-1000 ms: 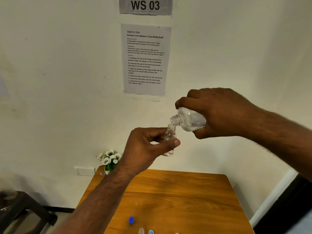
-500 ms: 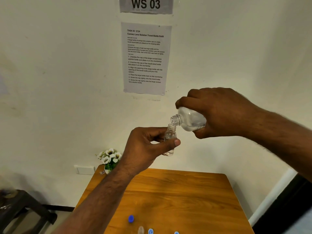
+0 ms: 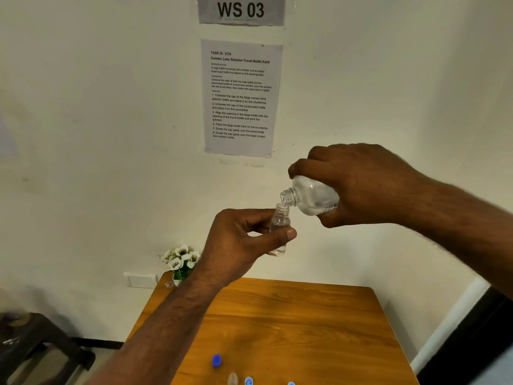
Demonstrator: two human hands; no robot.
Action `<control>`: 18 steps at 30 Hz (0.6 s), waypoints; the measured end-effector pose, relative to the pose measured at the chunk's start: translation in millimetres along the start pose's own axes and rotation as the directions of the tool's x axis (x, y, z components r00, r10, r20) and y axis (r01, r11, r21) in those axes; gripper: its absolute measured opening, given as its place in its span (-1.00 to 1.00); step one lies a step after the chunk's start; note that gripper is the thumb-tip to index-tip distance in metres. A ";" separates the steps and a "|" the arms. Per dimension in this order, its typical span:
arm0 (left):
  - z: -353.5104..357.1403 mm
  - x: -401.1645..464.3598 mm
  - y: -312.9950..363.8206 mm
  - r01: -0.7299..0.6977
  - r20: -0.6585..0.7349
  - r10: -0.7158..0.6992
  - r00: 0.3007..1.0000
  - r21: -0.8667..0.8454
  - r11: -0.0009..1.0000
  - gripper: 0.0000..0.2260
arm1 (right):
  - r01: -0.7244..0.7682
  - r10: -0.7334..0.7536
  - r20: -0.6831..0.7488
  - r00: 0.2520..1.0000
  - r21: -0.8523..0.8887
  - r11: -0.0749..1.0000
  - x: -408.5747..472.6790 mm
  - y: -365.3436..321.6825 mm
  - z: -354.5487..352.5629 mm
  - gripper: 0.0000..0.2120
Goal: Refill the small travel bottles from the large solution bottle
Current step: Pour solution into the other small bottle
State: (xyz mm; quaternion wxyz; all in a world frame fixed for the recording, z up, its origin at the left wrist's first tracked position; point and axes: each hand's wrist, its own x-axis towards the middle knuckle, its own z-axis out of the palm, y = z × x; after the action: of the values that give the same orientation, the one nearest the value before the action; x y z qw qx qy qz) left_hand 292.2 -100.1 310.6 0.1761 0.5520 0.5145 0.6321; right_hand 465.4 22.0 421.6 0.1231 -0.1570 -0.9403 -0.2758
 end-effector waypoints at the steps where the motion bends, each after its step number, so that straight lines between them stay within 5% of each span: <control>1: 0.0 -0.3 0.1 0.000 0.000 0.000 1.000 0.001 1.000 -0.82 | -0.001 0.001 0.002 1.000 0.002 1.000 -0.2 -0.2 -0.4 -0.32; 18: 4.4 -4.8 -1.1 -0.028 0.014 0.029 0.999 -0.030 0.999 -0.85 | -0.037 0.037 0.007 0.999 0.047 0.998 -10.2 -4.4 1.7 -0.32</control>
State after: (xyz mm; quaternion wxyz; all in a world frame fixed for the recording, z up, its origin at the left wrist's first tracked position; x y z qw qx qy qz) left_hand 297.2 -101.4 306.7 0.1789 0.5614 0.4959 0.6379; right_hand 473.0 17.1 414.9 0.1291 -0.1724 -0.9438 -0.2508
